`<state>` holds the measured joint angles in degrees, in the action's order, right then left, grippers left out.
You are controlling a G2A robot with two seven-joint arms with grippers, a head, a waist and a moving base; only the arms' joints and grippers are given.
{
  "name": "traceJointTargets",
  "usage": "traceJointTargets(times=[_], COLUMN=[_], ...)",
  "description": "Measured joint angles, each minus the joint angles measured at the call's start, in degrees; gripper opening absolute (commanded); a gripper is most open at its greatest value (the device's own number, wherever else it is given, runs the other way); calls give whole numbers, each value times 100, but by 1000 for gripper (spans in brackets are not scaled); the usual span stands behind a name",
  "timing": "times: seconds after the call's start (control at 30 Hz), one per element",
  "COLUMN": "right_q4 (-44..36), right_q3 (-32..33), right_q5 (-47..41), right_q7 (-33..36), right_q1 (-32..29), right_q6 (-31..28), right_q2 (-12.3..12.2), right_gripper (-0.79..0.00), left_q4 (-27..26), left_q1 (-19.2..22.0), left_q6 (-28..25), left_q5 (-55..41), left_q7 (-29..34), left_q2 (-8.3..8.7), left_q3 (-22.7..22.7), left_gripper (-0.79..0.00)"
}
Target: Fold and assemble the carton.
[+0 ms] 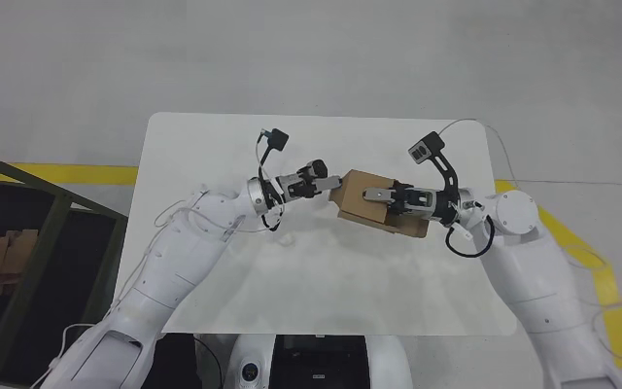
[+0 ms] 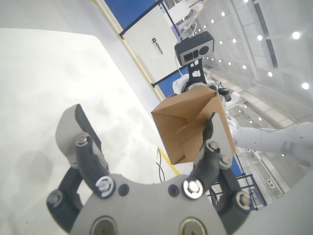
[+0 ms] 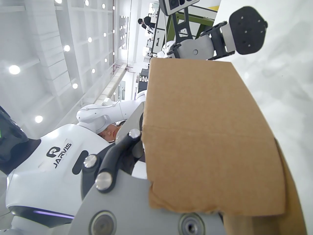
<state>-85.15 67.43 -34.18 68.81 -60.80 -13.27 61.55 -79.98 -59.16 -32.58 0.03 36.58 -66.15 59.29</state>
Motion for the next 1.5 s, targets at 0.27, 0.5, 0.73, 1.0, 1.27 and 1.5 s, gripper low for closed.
traceJointTargets(times=[0.27,0.5,0.73,1.0,1.27,1.5], right_q4=[159,247,290,361,413,450], right_q3=[-65,-119,-177,-230,-251,-268], right_q5=[-288,-493,-646,-753,-789,-813], right_q7=[222,400,510,571,609,635], right_q1=[99,161,229,296,329,340], right_q6=[29,31,64,102,94,83], right_q2=[28,53,81,109,129,145], right_gripper=[-785,-785,-785,-785,-785,-785], left_q4=[-17,-4,-5,-39,26,60], left_q1=[-46,-55,-37,8,79,137], left_q6=[-61,-59,-39,-21,-42,-60], left_q5=[69,86,109,37,-162,-230], left_q7=[87,195,288,409,532,570], left_q2=[4,4,-8,-31,-55,-77], left_q3=[1,-14,-82,-172,-227,-278], left_gripper=[0,0,0,0,0,0])
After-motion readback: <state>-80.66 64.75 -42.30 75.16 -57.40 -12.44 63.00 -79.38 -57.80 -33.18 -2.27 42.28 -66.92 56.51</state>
